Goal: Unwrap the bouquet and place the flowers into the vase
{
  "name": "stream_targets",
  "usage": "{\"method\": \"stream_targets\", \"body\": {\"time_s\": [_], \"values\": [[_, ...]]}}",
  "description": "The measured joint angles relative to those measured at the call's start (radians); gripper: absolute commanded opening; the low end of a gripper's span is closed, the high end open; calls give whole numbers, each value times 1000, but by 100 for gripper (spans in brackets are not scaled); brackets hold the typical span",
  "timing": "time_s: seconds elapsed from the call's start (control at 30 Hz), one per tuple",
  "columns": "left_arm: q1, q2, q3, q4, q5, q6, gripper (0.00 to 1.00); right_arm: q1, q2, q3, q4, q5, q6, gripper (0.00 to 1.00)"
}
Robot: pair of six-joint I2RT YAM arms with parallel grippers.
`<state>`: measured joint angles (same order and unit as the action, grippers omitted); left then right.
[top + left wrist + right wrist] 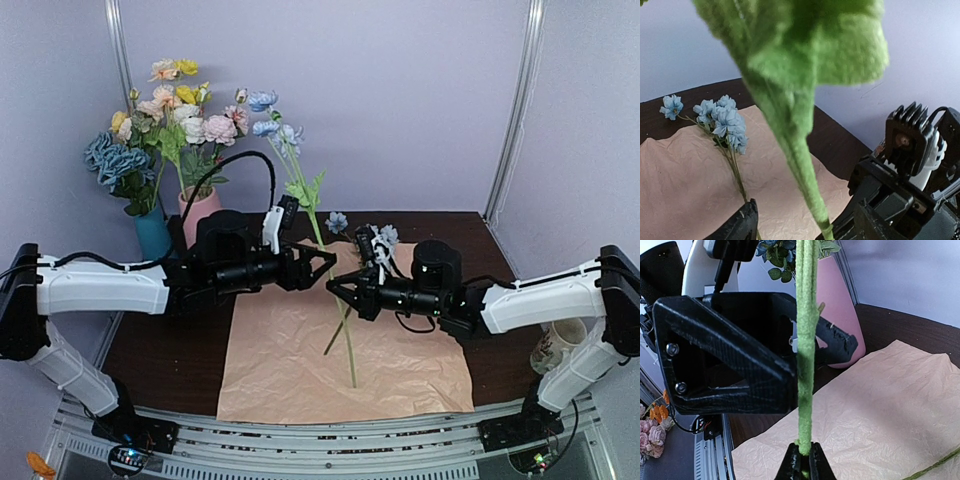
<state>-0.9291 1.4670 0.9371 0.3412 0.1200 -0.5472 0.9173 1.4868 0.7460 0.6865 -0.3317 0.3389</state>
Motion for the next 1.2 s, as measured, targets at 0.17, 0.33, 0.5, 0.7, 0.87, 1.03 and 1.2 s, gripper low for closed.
{"method": "stream_targets", "body": {"time_s": [0.17,0.33,0.5,0.7,0.87,1.03,1.2], "values": [[-5,20,10,66,17,-21,18,11,0,0,-2,0,-19,0],[-12,21,10,90,25,-38,0,21,0,0,-8,11,-38,0],[-14,16,-9,111,24,-48,0,28,1,-1,-14,23,-55,11],[-15,-25,-51,100,7,-49,0,38,13,-1,-28,34,-72,40],[-15,-74,-60,77,-23,-40,0,40,22,-1,-28,57,-73,56],[-15,-128,-60,27,-62,-16,0,40,42,-1,-28,81,-82,72],[-15,-181,-58,-60,-118,30,0,40,56,-1,-29,107,-89,97]]}}
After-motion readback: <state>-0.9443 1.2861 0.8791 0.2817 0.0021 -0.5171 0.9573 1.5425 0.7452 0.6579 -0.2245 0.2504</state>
